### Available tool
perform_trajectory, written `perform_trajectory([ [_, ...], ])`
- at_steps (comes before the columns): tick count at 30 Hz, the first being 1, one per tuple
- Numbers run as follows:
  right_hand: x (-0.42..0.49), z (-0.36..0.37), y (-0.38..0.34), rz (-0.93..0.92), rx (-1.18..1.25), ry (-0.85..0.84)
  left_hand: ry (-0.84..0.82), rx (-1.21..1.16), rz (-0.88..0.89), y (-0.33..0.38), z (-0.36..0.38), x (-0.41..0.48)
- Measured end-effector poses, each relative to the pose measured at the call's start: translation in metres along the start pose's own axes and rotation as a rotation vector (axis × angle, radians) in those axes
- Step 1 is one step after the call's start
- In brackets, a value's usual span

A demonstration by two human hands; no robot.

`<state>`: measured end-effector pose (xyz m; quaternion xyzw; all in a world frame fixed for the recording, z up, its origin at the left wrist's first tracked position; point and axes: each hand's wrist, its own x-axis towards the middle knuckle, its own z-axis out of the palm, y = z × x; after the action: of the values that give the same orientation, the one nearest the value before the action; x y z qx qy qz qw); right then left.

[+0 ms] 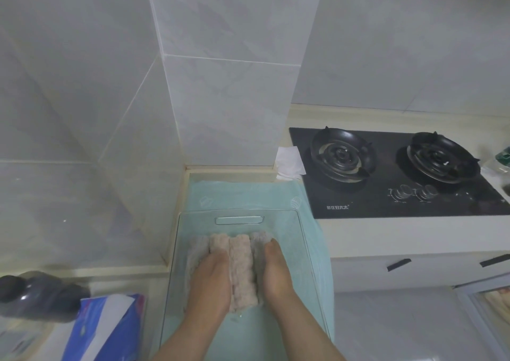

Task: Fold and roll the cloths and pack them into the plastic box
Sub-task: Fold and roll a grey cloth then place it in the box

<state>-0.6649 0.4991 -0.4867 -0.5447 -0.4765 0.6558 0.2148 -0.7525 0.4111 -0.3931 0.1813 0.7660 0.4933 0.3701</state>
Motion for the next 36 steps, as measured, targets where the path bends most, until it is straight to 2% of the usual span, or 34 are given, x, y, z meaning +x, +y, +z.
perform_trajectory([
  [1,0.003,0.0,0.002,-0.007,0.0,0.003,0.027,0.018,0.016,0.003,-0.002,-0.002],
  [4,0.0,0.003,-0.002,0.137,0.108,-0.117,0.002,-0.056,-0.042,0.004,-0.005,-0.003],
  [7,-0.004,0.002,-0.008,0.178,0.179,-0.13,-0.032,-0.091,-0.06,0.012,-0.009,-0.005],
  [10,-0.001,0.002,-0.003,0.137,0.061,-0.098,-0.062,-0.139,-0.127,0.014,-0.014,-0.006],
  [13,0.042,-0.01,0.051,0.042,-0.041,-0.043,-0.098,-0.224,-0.196,0.015,-0.021,-0.007],
  [16,-0.003,-0.004,0.003,0.049,-0.127,0.014,-0.132,-0.341,-0.168,0.025,-0.036,-0.016],
  [21,-0.068,-0.002,-0.058,-0.098,-0.361,0.075,-0.122,-0.46,-0.122,0.048,-0.065,-0.028],
  [26,-0.103,-0.011,-0.102,-0.258,-0.39,0.041,-0.079,-0.487,0.003,0.065,-0.091,-0.04],
  [30,-0.133,-0.02,-0.148,-0.441,-0.428,-0.078,-0.019,-0.485,0.163,0.086,-0.107,-0.065],
  [33,-0.153,-0.027,-0.173,-0.566,-0.366,-0.147,0.082,-0.473,0.307,0.096,-0.113,-0.091],
  [36,-0.175,-0.044,-0.19,-0.617,-0.308,-0.214,0.204,-0.465,0.412,0.101,-0.111,-0.12],
])
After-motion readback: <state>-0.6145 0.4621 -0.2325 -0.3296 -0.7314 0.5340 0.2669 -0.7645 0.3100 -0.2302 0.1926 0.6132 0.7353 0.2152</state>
